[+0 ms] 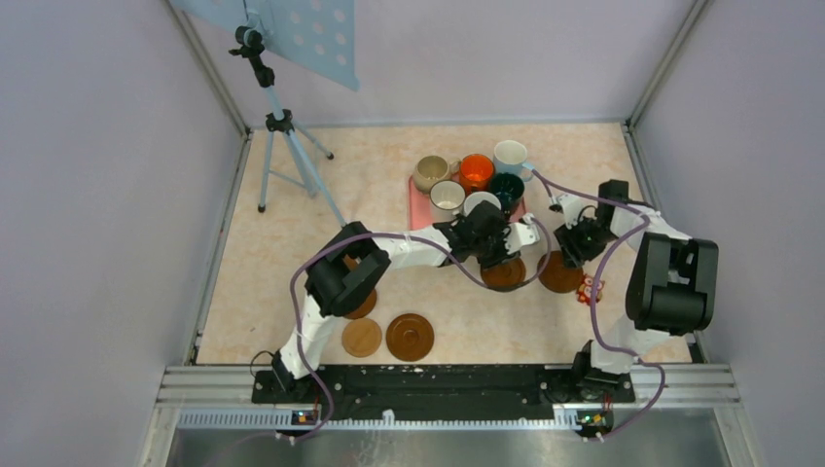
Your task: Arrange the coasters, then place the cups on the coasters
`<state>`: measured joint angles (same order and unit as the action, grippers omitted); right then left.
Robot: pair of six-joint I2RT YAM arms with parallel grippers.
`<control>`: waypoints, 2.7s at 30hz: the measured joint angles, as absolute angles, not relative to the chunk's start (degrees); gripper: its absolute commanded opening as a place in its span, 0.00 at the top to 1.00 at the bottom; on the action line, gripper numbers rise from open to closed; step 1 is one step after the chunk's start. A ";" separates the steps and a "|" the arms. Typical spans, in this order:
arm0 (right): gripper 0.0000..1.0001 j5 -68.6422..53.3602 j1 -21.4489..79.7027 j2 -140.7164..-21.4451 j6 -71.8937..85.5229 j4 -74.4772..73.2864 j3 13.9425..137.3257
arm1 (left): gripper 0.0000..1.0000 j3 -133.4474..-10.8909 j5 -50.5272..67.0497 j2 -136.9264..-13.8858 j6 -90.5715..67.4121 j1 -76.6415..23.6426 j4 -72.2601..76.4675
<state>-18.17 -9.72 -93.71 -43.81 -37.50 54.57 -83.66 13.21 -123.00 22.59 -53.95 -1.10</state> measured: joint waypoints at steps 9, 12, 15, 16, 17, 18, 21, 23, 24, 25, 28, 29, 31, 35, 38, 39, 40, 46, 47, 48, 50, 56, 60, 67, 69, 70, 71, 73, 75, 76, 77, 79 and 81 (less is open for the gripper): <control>0.55 -18.46 -13.32 -94.21 -47.48 -38.98 55.35 | 0.55 -90.50 11.05 -127.96 21.89 -55.96 -0.12; 0.55 -18.28 -13.69 -94.41 -48.03 -39.33 55.68 | 0.55 -91.61 10.44 -128.79 21.61 -56.03 0.01; 0.55 -18.00 -13.74 -94.70 -48.31 -39.64 56.07 | 0.55 -92.09 9.34 -129.05 21.04 -56.14 0.05; 0.55 -17.96 -13.78 -94.98 -48.27 -39.92 56.36 | 0.54 -92.09 8.97 -129.05 20.97 -56.23 0.05; 0.55 -17.91 -13.80 -95.22 -48.21 -40.07 56.58 | 0.54 -92.09 8.82 -129.05 20.99 -56.27 0.05; 0.55 -17.76 -13.80 -95.46 -47.99 -40.27 56.84 | 0.54 -92.09 8.58 -129.05 21.04 -56.31 0.05; 0.55 -17.08 -13.89 -96.31 -47.40 -40.82 57.91 | 0.54 -91.37 8.47 -128.84 21.23 -56.36 0.78; 0.55 -16.67 -14.06 -96.95 -46.78 -40.97 58.65 | 0.54 -90.37 8.47 -128.51 21.41 -56.38 1.91; 0.55 -16.56 -14.13 -97.14 -46.48 -41.04 58.92 | 0.54 -89.80 8.43 -128.25 21.56 -56.38 2.44; 0.55 -16.51 -14.15 -97.27 -46.26 -41.04 59.07 | 0.53 -89.27 8.32 -127.98 21.58 -56.36 2.83; 0.55 -16.47 -14.17 -97.27 -45.93 -40.95 59.07 | 0.50 -88.14 8.05 -127.28 21.58 -56.36 3.29; 0.55 -16.47 -14.17 -97.27 -45.91 -40.97 59.07 | 0.49 -88.03 8.05 -127.22 21.58 -56.36 3.29; 0.54 -16.47 -14.17 -97.30 -45.87 -40.97 59.11 | 0.47 -88.01 8.05 -127.20 21.47 -56.36 3.29; 0.52 -16.12 -14.17 -97.95 -45.78 -41.41 60.05 | 0.39 -88.07 8.05 -127.02 21.06 -56.34 3.03; 0.50 -15.88 -14.39 -98.59 -45.39 -41.50 60.93 | 0.34 -88.27 8.05 -126.82 20.91 -56.31 2.24; 0.49 -15.86 -14.50 -98.91 -45.28 -41.58 61.43 | 0.32 -88.42 8.03 -126.74 20.86 -56.29 1.74; 0.48 -15.86 -14.57 -99.22 -45.19 -41.60 61.93 | 0.31 -88.49 7.99 -126.56 20.84 -56.29 1.10; 0.39 -16.64 -14.90 -99.81 -44.99 -41.78 63.90 | 0.25 -88.51 8.82 -124.01 20.32 -56.29 -3.70; 0.37 -16.93 -14.92 -99.74 -44.97 -41.78 64.03 | 0.25 -88.51 9.32 -123.09 20.05 -56.29 -4.71; 0.36 -17.30 -14.92 -99.66 -44.99 -42.09 64.23 | 0.24 -88.42 9.74 -121.89 19.77 -56.29 -5.52; 0.34 -18.11 -14.92 -99.07 -44.99 -42.78 64.25 | 0.22 -87.31 10.72 -118.24 19.35 -56.29 -6.52; 0.30 -20.73 -14.06 -94.45 -44.93 -45.52 64.40 | 0.14 -73.54 18.65 -98.41 18.76 -53.39 -7.57; 0.29 -22.61 -11.55 -89.84 -44.66 -46.78 64.58 | 0.11 -66.76 26.20 -86.94 21.85 -45.39 -13.74; 0.28 -25.43 -6.46 -84.93 -42.70 -48.18 64.10 | 0.12 -61.49 31.97 -79.57 39.31 -25.74 -33.28; 0.28 -25.85 -6.00 -84.73 -41.93 -48.34 63.70 | 0.12 -59.96 31.64 -79.55 43.22 -22.00 -37.56; 0.28 -25.98 -5.87 -84.73 -41.69 -48.42 63.37 | 0.12 -58.89 31.42 -79.55 45.47 -20.14 -39.38; 0.28 -26.04 -5.74 -84.73 -41.30 -48.58 63.05 | 0.12 -57.91 31.07 -79.57 47.51 -18.44 -41.06; 0.28 -26.09 -5.74 -84.73 -40.82 -48.99 62.57 | 0.12 -56.36 30.26 -80.03 51.27 -15.49 -43.38; 0.28 -26.13 -5.74 -84.71 -40.36 -49.12 62.30 | 0.12 -55.44 29.23 -80.86 54.52 -13.10 -44.51; 0.28 -26.17 -5.74 -84.71 -40.21 -49.30 62.30 | 0.12 -55.20 28.84 -81.38 55.94 -12.10 -44.82; 0.28 -26.20 -5.74 -84.71 -40.12 -49.32 62.28 | 0.11 -55.07 28.40 -82.13 57.47 -11.20 -45.01; 0.28 -26.26 -5.74 -84.68 -39.79 -49.30 62.28 | 0.11 -55.07 27.42 -83.85 60.45 -9.93 -44.99; 0.28 -26.26 -5.74 -84.68 -39.35 -49.34 62.28 | 0.11 -55.07 26.92 -85.47 63.20 -9.52 -45.04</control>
<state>-26.26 -5.74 -84.68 -39.35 -49.34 62.28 -55.07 26.92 -85.47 63.20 -9.52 -45.04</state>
